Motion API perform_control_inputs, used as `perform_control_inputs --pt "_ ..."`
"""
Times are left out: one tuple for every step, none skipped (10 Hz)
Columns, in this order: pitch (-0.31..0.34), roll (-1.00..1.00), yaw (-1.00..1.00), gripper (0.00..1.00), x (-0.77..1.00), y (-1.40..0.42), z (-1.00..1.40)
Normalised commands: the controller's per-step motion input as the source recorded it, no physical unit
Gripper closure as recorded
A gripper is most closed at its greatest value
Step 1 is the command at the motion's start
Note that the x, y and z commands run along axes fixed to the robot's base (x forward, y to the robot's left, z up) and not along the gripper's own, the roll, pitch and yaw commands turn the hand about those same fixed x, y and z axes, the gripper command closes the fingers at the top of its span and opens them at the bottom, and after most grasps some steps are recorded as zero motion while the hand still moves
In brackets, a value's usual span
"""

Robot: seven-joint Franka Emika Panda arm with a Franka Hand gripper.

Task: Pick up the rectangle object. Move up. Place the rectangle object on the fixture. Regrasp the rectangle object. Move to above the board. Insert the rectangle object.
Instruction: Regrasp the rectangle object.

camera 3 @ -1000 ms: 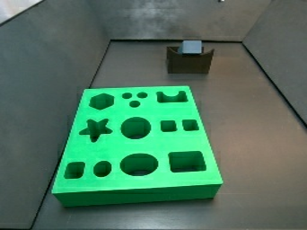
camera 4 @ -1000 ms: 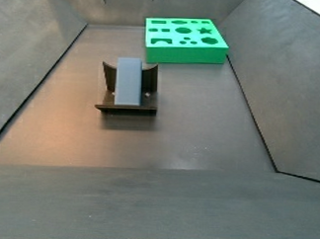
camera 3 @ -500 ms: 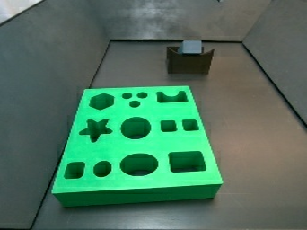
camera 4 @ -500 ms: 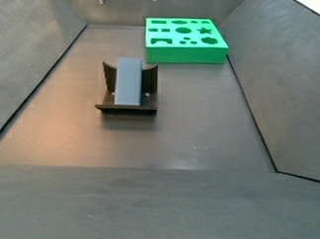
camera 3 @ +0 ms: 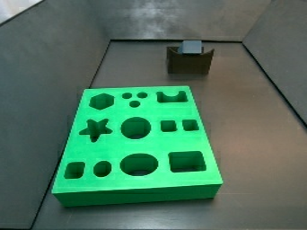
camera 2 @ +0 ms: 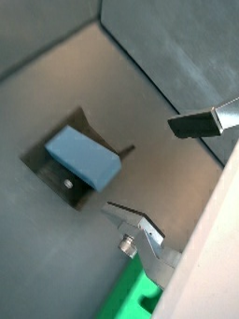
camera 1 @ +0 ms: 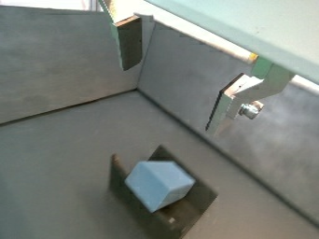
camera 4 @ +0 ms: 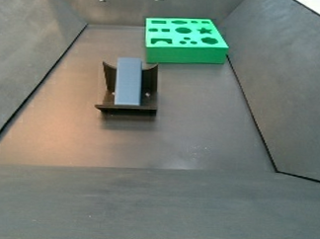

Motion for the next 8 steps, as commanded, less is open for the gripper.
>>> perform_control_inputs --pt "0.102 1.00 0.07 0.00 0.08 -0.03 -0.02" --pt "0.113 1.00 0.07 0.00 0.09 -0.03 -0.02" --pt "0.143 1.00 0.09 0.00 0.11 -0.04 -0.02" --pt "0.161 1.00 0.10 0.00 0.12 -0.04 -0.02" --pt "0.179 1.00 0.12 0.00 0.12 -0.04 -0.02" --pt "0.194 1.00 0.15 0.00 0.13 -0.04 -0.02" --pt "0.220 1.00 0.19 0.00 0.14 -0.05 -0.02" --pt "0.227 0.96 0.24 0.00 0.15 -0.05 -0.02"
